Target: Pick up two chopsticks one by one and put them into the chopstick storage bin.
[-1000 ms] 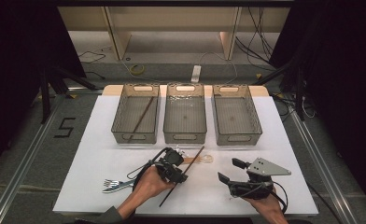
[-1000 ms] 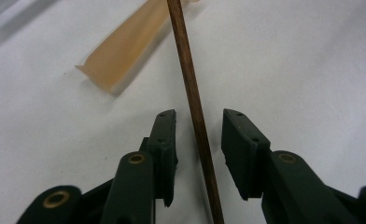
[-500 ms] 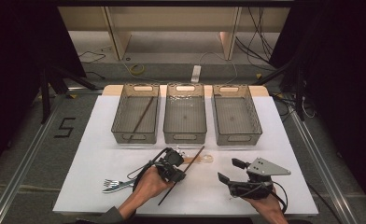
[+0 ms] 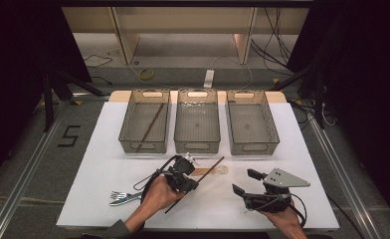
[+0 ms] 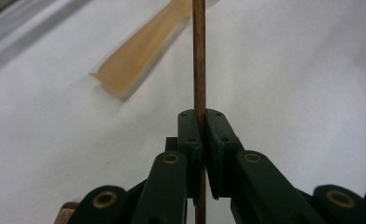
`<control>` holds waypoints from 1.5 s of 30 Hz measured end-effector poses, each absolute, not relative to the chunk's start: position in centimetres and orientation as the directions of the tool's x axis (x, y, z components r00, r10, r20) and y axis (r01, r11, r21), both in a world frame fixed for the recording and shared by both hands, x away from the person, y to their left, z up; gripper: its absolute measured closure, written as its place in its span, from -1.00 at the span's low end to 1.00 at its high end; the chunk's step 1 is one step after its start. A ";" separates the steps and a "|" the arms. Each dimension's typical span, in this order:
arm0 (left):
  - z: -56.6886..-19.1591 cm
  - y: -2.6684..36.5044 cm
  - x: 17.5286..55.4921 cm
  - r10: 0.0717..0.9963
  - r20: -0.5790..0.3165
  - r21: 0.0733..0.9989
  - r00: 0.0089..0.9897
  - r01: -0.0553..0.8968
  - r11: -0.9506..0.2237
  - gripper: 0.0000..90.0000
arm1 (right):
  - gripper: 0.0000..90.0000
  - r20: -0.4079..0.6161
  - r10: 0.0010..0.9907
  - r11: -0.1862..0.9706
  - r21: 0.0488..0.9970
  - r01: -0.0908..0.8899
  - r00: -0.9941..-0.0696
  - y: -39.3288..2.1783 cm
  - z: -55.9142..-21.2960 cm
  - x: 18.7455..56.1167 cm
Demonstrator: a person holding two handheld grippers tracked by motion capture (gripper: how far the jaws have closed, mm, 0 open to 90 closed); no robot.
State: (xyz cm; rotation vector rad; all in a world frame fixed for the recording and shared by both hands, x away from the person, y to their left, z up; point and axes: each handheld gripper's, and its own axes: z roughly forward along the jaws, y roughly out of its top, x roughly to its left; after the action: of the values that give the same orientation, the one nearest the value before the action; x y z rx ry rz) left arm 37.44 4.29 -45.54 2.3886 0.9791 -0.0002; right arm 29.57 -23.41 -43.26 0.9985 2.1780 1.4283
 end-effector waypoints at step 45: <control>-38.9 12.3 40.6 0.726 -0.234 0.654 0.646 0.657 -0.374 0.89 | -0.40 0.085 0.720 0.248 0.895 0.370 -0.689 -23.4 -43.3 29.6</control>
State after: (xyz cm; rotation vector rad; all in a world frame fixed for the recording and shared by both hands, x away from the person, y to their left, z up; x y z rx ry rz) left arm 40.61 12.30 -38.89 2.1214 1.0714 0.1183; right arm 29.64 -23.43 -43.32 1.0022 2.1828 1.4196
